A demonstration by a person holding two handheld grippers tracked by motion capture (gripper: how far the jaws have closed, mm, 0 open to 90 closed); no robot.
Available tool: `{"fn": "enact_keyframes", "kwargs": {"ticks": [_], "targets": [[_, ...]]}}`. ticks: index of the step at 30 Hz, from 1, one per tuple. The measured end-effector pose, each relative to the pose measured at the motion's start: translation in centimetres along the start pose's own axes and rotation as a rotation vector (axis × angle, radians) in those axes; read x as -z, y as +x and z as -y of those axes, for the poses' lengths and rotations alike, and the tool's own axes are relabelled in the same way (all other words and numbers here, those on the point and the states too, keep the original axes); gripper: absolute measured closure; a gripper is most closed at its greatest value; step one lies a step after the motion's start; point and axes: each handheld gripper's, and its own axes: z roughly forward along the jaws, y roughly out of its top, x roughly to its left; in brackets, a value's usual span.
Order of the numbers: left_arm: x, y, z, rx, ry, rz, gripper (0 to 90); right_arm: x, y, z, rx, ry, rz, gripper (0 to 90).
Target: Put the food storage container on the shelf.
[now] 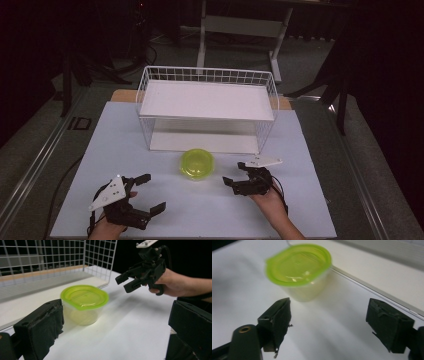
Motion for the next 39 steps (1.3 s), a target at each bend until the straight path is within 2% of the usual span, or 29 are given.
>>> {"fn": "enact_keyframes", "kwargs": {"ticks": [3, 6, 7, 9, 10, 12, 13, 14, 16, 18, 21, 22, 24, 26, 29, 32, 35, 38, 39], "targets": [[-0.3, 0.0, -0.3, -0.028, 0.007, 0.006, 0.9, 0.8, 0.8, -0.2, 0.037, -0.005, -0.031, 13.5], [-0.6, 0.0, -0.7, -0.063, 0.027, 0.000, 0.9, 1.5, 2.0, -0.7, 0.103, -0.035, 0.018, 13.7], [-0.7, 0.0, -0.8, -0.067, 0.035, -0.001, 0.9, 1.8, 2.5, -1.0, 0.123, -0.051, 0.048, 13.9], [-0.8, 0.1, -1.2, -0.073, 0.040, 0.022, 0.9, 2.3, 3.0, -1.3, 0.133, -0.077, 0.060, 15.2], [-0.9, 0.2, -1.4, -0.070, 0.047, 0.039, 0.9, 2.4, 3.0, -1.5, 0.127, -0.075, 0.052, 15.1], [-1.2, 0.2, -1.9, -0.088, 0.063, 0.041, 0.9, 2.7, 3.0, -1.8, 0.102, -0.090, 0.019, 15.6], [-1.4, 0.3, -2.2, -0.090, 0.066, 0.050, 0.9, 2.9, 3.1, -1.9, 0.096, -0.100, 0.023, 18.6], [-1.6, 0.4, -2.4, -0.085, 0.066, 0.061, 0.9, 3.0, 3.1, -2.0, 0.080, -0.097, 0.033, 20.2], [-2.0, 0.5, -2.8, -0.067, 0.063, 0.073, 0.9, 3.1, 2.9, -2.3, 0.072, -0.095, -0.010, 20.3], [-2.4, 0.8, -3.2, -0.040, 0.061, 0.082, 0.9, 3.2, 3.1, -2.5, 0.102, -0.121, 0.024, 20.2], [-3.2, 1.1, -3.8, -0.011, 0.095, 0.097, 0.9, 3.1, 3.5, -3.0, 0.129, -0.120, 0.060, 13.7], [-3.4, 1.1, -3.9, -0.011, 0.100, 0.093, 0.9, 3.0, 3.6, -3.2, 0.140, -0.122, 0.080, 14.1], [-3.9, 1.5, -4.4, -0.016, 0.116, 0.076, 0.9, 2.9, 3.7, -3.5, 0.150, -0.129, 0.091, 14.1], [-4.4, 1.9, -4.8, 0.006, 0.122, 0.064, 0.9, 2.6, 3.8, -3.8, 0.161, -0.130, 0.101, 14.6], [-5.0, 2.5, -5.5, 0.046, 0.131, 0.064, 0.9, 2.4, 3.8, -4.3, 0.168, -0.145, 0.091, 18.9], [-5.4, 3.0, -6.1, 0.031, 0.137, 0.060, 0.9, 1.9, 3.8, -4.6, 0.172, -0.141, 0.078, 18.9], [-5.8, 3.4, -6.7, 0.054, 0.135, 0.048, 0.9, 1.6, 3.7, -4.8, 0.144, -0.169, 0.054, 18.9], [-6.3, 3.5, -7.1, 0.045, 0.147, 0.033, 0.9, 1.4, 3.5, -5.2, 0.098, -0.189, 0.043, 16.1], [-6.6, 3.6, -7.2, 0.047, 0.158, 0.023, 0.9, 1.1, 3.4, -5.4, 0.087, -0.182, 0.049, 15.5]]}}
